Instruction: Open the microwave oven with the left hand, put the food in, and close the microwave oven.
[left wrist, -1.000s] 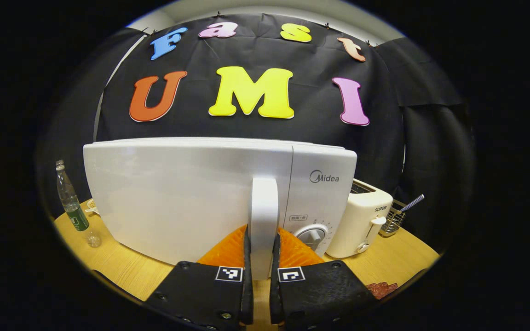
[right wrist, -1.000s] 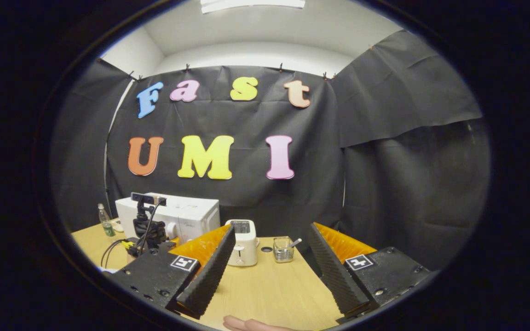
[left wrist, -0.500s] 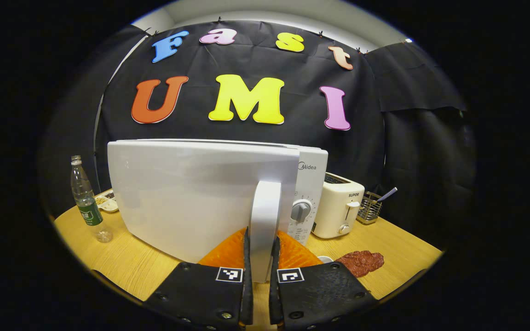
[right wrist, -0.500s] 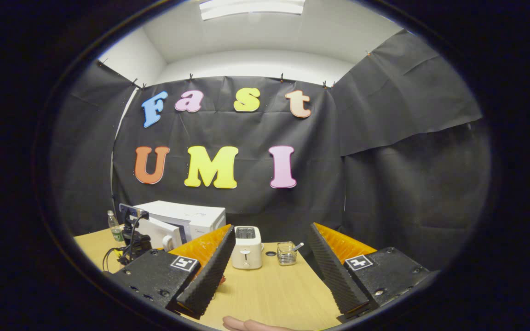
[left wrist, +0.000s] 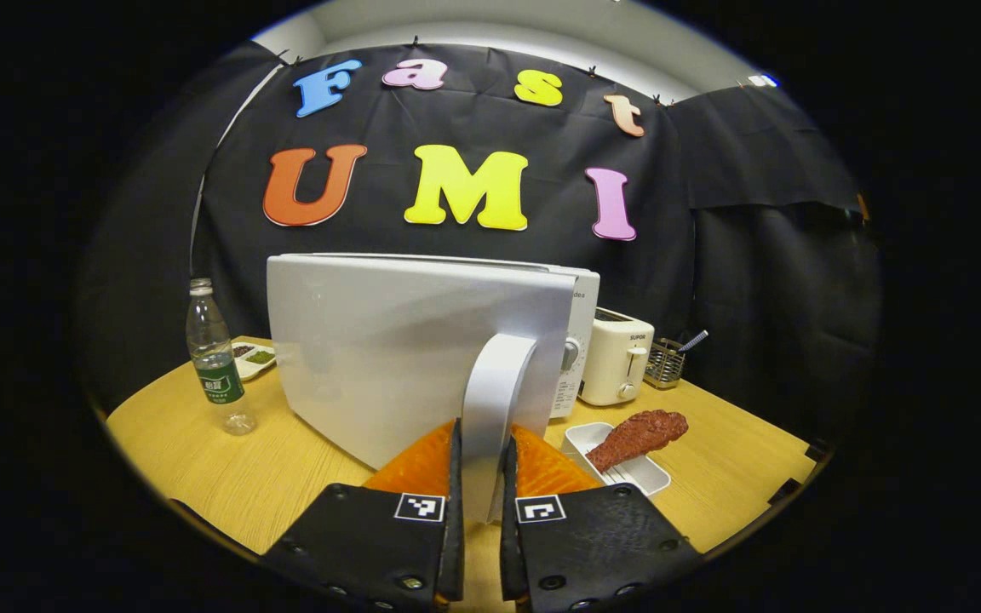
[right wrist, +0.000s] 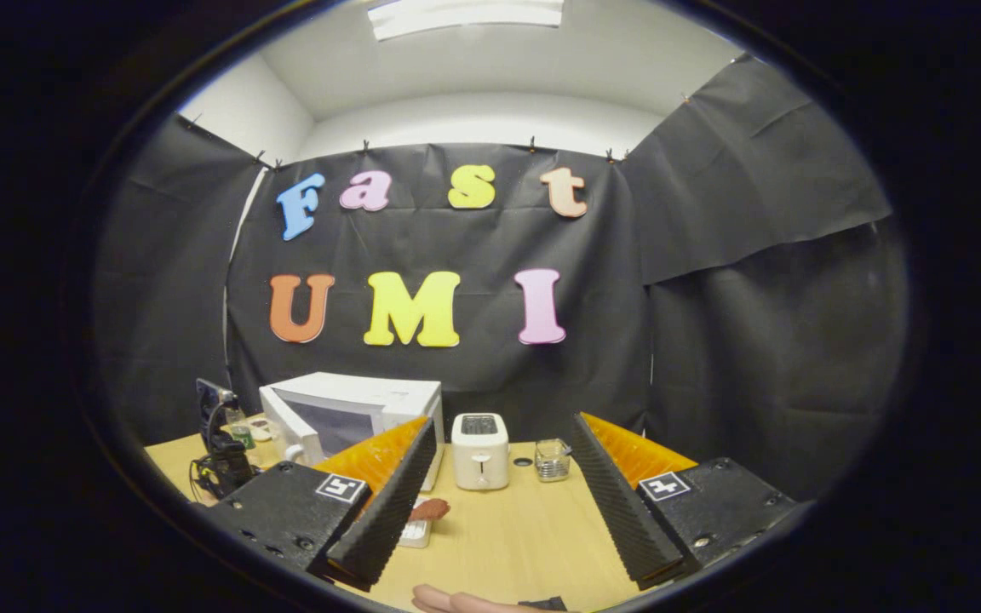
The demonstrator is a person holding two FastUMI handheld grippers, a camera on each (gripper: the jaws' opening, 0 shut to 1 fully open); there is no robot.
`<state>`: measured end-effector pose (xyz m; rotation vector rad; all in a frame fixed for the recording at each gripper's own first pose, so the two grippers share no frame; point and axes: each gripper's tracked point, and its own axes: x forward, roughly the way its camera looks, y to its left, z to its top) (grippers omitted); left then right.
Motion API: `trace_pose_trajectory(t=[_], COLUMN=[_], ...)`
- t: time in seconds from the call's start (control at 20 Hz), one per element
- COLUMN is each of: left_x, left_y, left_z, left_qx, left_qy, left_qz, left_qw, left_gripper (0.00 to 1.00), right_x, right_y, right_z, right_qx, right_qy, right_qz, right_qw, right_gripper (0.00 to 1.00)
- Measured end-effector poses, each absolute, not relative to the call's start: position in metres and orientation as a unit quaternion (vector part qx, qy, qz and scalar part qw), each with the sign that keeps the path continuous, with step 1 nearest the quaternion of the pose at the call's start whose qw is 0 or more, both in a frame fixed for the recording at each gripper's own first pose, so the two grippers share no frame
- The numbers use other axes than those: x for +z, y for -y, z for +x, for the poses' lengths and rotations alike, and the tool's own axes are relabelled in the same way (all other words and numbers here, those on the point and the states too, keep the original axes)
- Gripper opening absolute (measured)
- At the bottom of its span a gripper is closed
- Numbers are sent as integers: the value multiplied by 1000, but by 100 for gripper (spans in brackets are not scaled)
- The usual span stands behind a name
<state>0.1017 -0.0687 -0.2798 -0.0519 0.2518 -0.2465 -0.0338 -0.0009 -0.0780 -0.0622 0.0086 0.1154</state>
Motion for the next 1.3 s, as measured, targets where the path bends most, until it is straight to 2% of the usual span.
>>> trace_pose_trajectory(t=[0.05, 0.1, 0.2, 0.3, 0.4, 0.45, 0.55, 0.6, 0.65, 0.7, 0.75, 0.8, 1.0, 1.05, 1.2, 1.25, 1.3], left_x=[-280, -280, -279, -291, -297, -285, -269, -262, -254, -247, -242, -237, -221, -216, -201, -193, -184], left_y=[60, 48, 19, -17, -61, -73, -97, -108, -119, -129, -137, -141, -127, -128, -121, -115, -108], left_z=[93, 85, 67, 39, 5, -17, -37, -45, -52, -55, -60, -64, -73, -72, -65, -60, -55], left_qx=[-121, -117, -100, -67, -20, -19, -7, 3, 13, 22, 29, 32, 7, 7, 18, 16, 13], left_qy=[-124, -122, -122, -153, -159, -147, -121, -113, -104, -97, -92, -90, -89, -83, -84, -83, -79], left_qz=[-21, -20, -26, -37, -19, -20, -29, -27, -21, -16, -13, -15, -42, -41, -35, -30, -21], left_qw=[985, 985, 987, 985, 987, 989, 992, 993, 994, 995, 995, 995, 995, 996, 996, 996, 997], left_gripper=[16, 16, 16, 26, 73, 96, 94, 94, 94, 94, 94, 94, 94, 94, 94, 93, 94], right_x=[-79, -80, -84, -88, -91, -92, -95, -97, -98, -99, -99, -99, -89, -88, -84, -84, -85], right_y=[-3, -7, -16, -23, -28, -30, -36, -39, -42, -45, -47, -49, -52, -54, -55, -54, -52], right_z=[-35, -37, -40, -43, -46, -47, -46, -46, -46, -47, -49, -51, -51, -50, -38, -31, -23], right_qx=[62, 65, 75, 84, 91, 94, 97, 99, 100, 103, 105, 106, 105, 108, 111, 112, 112], right_qy=[-5, -7, -10, -12, -14, -14, -18, -23, -27, -30, -32, -31, -19, -17, -17, -19, -23], right_qz=[-32, -34, -37, -38, -39, -38, -36, -35, -33, -31, -31, -33, -50, -54, -67, -72, -77], right_qw=[998, 997, 996, 996, 995, 995, 994, 994, 994, 994, 993, 993, 993, 993, 991, 991, 990], right_gripper=[100, 92, 92, 92, 92, 92, 92, 100, 100, 92, 92, 100, 100, 92, 92, 100, 100])
